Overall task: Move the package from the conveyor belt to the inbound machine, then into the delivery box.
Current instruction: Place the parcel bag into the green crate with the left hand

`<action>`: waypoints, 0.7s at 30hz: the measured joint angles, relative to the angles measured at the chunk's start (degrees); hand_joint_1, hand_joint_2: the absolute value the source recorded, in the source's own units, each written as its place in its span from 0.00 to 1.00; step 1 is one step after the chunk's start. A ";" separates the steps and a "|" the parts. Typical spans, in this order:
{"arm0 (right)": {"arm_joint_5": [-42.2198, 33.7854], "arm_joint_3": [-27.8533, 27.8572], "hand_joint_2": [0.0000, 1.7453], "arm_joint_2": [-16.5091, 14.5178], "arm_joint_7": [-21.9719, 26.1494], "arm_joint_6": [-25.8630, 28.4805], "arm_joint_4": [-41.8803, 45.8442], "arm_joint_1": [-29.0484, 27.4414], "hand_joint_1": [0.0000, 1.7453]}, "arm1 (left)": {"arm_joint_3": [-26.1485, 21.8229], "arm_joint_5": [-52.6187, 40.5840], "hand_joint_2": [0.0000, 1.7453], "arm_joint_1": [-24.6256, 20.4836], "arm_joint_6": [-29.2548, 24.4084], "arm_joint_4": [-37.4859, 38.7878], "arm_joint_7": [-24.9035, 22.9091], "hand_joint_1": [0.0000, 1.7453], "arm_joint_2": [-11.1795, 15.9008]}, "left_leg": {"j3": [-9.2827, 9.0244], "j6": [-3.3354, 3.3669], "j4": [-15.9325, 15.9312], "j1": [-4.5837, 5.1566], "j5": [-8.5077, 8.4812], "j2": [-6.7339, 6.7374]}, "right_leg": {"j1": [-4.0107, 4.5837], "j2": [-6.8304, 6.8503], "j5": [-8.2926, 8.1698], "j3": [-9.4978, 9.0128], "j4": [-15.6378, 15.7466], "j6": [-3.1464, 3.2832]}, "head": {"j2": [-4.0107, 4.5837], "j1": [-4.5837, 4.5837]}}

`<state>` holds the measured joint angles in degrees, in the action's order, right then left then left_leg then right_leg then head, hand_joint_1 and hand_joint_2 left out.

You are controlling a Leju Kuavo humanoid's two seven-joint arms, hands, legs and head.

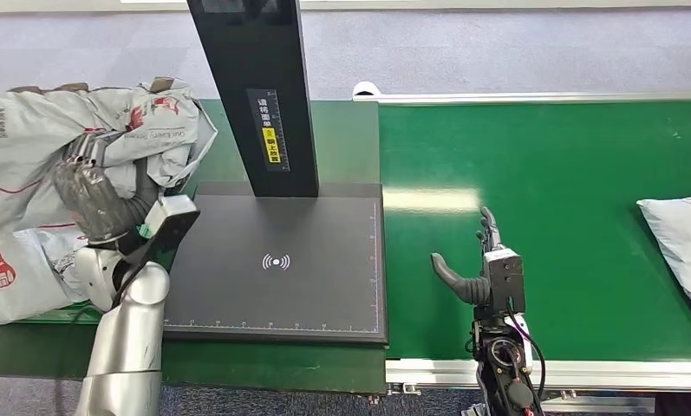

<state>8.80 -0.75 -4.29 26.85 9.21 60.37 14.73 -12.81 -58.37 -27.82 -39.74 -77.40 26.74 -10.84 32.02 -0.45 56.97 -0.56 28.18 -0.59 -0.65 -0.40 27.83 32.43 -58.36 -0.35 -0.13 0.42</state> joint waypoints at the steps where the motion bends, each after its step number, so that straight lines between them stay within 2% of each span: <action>1: -0.01 0.01 1.00 0.02 -0.15 0.02 0.14 -0.06 0.00 | -0.65 -2.75 0.00 -1.24 0.00 3.00 -4.11 0.66 0.98 | 0.00 -0.01 0.00 0.00 -0.01 0.01 | 0.00 -0.01 -0.01 0.01 -0.01 0.01 | 0.00 0.01; 3: -0.01 0.01 1.00 0.05 -0.40 0.05 0.38 -0.15 0.00 | -1.57 -6.07 0.00 -3.18 0.00 8.23 -9.61 0.66 2.80 | 0.00 -0.02 0.00 -0.01 -0.02 0.04 | 0.01 -0.03 -0.02 0.03 -0.02 0.02 | 0.00 0.01; 5: -0.01 0.01 1.00 0.09 -0.54 0.09 0.54 -0.20 0.00 | -2.10 -6.99 0.00 -4.40 0.00 11.96 -11.21 0.68 4.08 | 0.03 -0.04 0.00 -0.01 -0.03 0.03 | 0.02 -0.03 -0.02 0.05 -0.03 0.03 | 0.01 0.01; 6: -0.01 0.01 1.00 0.09 -0.56 0.10 0.61 -0.22 0.00 | -2.28 -7.12 0.00 -4.86 0.00 13.38 -11.38 0.73 4.56 | 0.04 -0.04 0.00 -0.01 -0.03 0.02 | 0.02 -0.03 -0.01 0.06 -0.03 0.03 | 0.01 0.00; 8: -0.01 0.01 1.00 0.09 -0.56 0.10 0.69 -0.26 0.00 | -2.55 -7.47 0.00 -5.55 0.05 15.51 -11.99 0.89 5.26 | 0.08 -0.04 0.00 -0.01 -0.03 0.03 | 0.01 -0.03 -0.01 0.09 -0.03 0.02 | 0.01 0.00; 10: 0.07 0.01 1.00 0.09 -0.66 0.10 0.73 -0.27 0.00 | -2.65 -9.24 0.50 -6.49 1.17 18.01 -15.70 0.99 5.97 | 0.10 -0.04 0.00 0.00 -0.02 0.02 | 0.01 -0.03 -0.01 0.11 -0.02 0.02 | 0.01 -0.01; 12: 0.36 0.01 1.00 0.02 -0.92 0.09 0.75 -0.27 0.00 | -2.39 -11.88 1.00 -7.92 3.95 21.77 -22.55 1.00 7.03 | 0.10 -0.04 0.00 0.00 -0.02 0.04 | 0.00 -0.04 -0.01 0.11 -0.01 0.02 | 0.01 0.00; 14: 0.71 0.02 1.00 -0.07 -1.26 -0.03 0.75 -0.25 0.00 | -1.80 -14.00 0.50 -9.23 7.24 26.26 -28.42 1.00 8.35 | 0.09 -0.04 0.00 0.00 -0.03 0.08 | 0.01 -0.06 -0.03 0.11 -0.02 0.04 | 0.01 0.01; 16: 1.08 0.03 1.00 -0.16 -1.55 -0.37 0.74 -0.12 0.00 | -0.99 -15.92 0.00 -10.22 10.66 30.59 -32.24 1.00 9.55 | 0.08 -0.05 0.00 -0.01 -0.03 0.09 | 0.02 -0.07 -0.04 0.11 -0.03 0.05 | 0.00 0.01; 21: 2.01 0.02 1.00 -0.74 -1.84 -1.50 0.30 1.06 0.00 | 1.15 -19.84 0.00 -12.50 19.10 39.09 -38.15 1.00 11.72 | 0.07 -0.05 -0.01 0.00 -0.03 0.12 | 0.01 -0.09 -0.03 0.09 -0.06 0.05 | 0.00 0.00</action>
<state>10.81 -0.73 -5.03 25.02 7.71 60.67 15.79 -11.66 -78.20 -40.32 -20.63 -38.31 -11.42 0.89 32.10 -0.50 56.96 -0.56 28.15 -0.47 -0.63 -0.48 27.80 32.52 -58.41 -0.30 -0.13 0.42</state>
